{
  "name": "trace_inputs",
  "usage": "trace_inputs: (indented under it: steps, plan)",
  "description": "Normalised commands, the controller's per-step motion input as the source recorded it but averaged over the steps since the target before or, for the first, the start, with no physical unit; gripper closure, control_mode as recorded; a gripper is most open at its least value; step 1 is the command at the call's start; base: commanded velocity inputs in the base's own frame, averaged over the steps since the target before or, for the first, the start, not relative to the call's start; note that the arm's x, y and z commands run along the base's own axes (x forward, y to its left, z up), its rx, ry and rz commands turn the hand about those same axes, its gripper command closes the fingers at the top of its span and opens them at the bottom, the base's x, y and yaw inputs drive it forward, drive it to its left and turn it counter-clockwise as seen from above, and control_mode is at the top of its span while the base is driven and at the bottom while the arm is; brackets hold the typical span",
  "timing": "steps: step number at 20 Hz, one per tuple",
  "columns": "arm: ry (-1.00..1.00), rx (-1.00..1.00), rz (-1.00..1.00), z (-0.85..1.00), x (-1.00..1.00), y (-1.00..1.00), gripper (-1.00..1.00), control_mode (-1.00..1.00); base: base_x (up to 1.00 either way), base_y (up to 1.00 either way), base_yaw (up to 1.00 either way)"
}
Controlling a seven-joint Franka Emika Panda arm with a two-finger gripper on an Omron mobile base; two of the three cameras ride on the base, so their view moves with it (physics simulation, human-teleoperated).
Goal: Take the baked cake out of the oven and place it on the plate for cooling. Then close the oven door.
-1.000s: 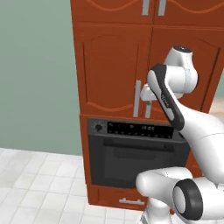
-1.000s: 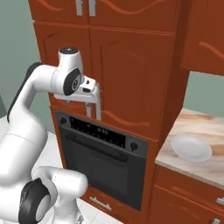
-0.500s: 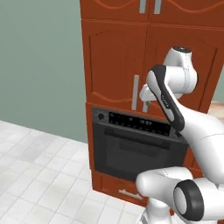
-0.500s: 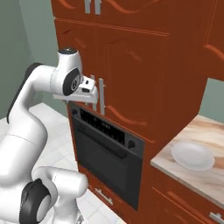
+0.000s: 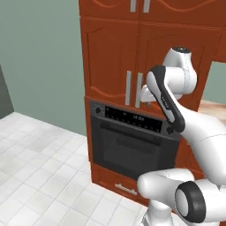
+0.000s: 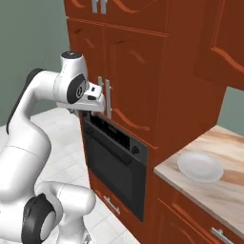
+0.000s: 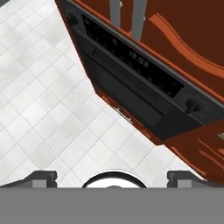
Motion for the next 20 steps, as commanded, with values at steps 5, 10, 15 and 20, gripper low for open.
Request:
trace_inputs:
  steps: [5, 10, 15, 20]
  plan:
    - [0.00, 0.00, 0.00, 0.00, 0.00, 0.00, -1.00, 1.00, -0.05, -0.42, 0.23]
    - [0.00, 0.00, 0.00, 0.00, 0.00, 0.00, -1.00, 1.00, 0.06, -0.42, 0.38]
    - [0.00, 0.00, 0.00, 0.00, 0.00, 0.00, -1.00, 1.00, 0.10, -0.42, 0.33]
    - [0.00, 0.00, 0.00, 0.00, 0.00, 0.00, -1.00, 1.00, 0.01, -0.58, 0.20]
